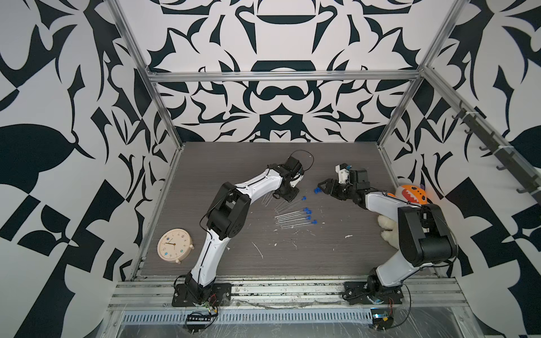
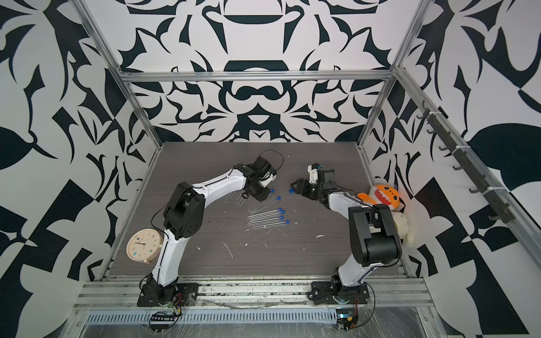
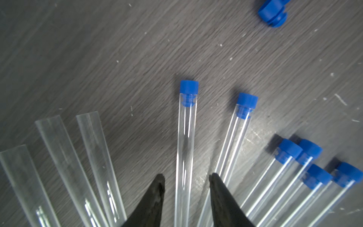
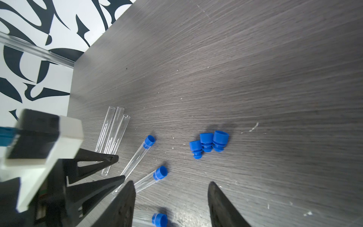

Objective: Remove stoppers from test tubes
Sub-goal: Pick up the test tube at the center of the board.

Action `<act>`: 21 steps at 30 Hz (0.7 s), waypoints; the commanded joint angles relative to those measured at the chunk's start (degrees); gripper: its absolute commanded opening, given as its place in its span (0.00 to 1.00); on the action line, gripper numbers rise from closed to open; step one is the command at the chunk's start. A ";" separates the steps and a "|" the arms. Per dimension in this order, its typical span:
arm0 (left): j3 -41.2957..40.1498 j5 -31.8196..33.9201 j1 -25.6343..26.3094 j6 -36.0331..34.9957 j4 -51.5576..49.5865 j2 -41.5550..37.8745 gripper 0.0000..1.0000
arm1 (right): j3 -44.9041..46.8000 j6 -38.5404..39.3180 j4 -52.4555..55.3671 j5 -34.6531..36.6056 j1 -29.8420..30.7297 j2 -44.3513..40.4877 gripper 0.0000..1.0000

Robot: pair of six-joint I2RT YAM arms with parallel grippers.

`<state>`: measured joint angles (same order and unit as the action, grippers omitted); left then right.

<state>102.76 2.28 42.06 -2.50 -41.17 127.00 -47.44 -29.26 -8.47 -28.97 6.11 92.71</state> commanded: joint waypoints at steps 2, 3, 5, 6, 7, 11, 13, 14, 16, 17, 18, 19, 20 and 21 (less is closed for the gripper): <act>1.71 1.18 -0.14 -1.01 -0.87 2.72 0.43 | 0.24 -0.64 -2.17 -0.91 0.20 -0.48 0.60; 2.07 1.35 -0.24 -1.06 -0.96 3.22 0.43 | 0.33 -0.70 -2.34 -0.82 0.14 -0.60 0.60; 2.77 1.45 -0.23 -1.25 -1.23 4.13 0.43 | 0.51 -0.85 -2.33 -0.74 0.09 -0.74 0.60; 3.13 1.49 -0.20 -1.28 -1.33 4.51 0.43 | 0.60 -0.81 -2.29 -0.71 0.05 -0.85 0.60; 3.40 1.49 -0.18 -1.28 -1.38 4.78 0.43 | 0.63 -0.86 -2.26 -0.74 0.06 -0.91 0.60; 4.00 1.58 -0.22 -1.36 -1.43 5.35 0.39 | 0.74 -1.00 -2.33 -0.52 -0.13 -1.04 0.60; 4.20 1.48 -0.23 -1.45 -1.60 5.61 0.36 | 0.75 -1.07 -2.35 -0.65 -0.28 -1.04 0.60; 4.12 1.52 -0.23 -1.45 -1.65 5.67 0.34 | 0.82 -1.17 -2.34 -0.65 -0.29 -1.07 0.60; 3.97 1.52 -0.22 -1.45 -1.74 5.76 0.31 | 0.88 -1.29 -2.43 -0.71 -0.40 -1.28 0.60; 3.81 1.43 -0.23 -1.46 -1.73 5.72 0.29 | 0.94 -1.33 -2.43 -0.65 -0.48 -1.42 0.60; 3.70 1.43 -0.23 -1.45 -1.79 5.72 0.28 | 1.01 -1.42 -2.43 -0.65 -0.58 -1.52 0.60; 3.59 1.42 -0.23 -1.45 -1.72 5.61 0.27 | 1.03 -1.51 -2.51 -0.65 -0.73 -1.64 0.60; 3.48 1.41 -0.23 -1.45 -1.75 5.63 0.27 | 1.05 -1.55 -2.52 -0.65 -0.81 -1.65 0.60; 3.41 1.41 -0.23 -1.45 -1.77 5.50 0.27 | 1.03 -1.67 -2.52 -0.73 -0.87 -1.69 0.60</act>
<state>106.04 3.79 42.02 -3.73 -41.41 131.59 -46.52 -30.28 -9.13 -28.97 5.58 92.68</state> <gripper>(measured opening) 0.271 0.599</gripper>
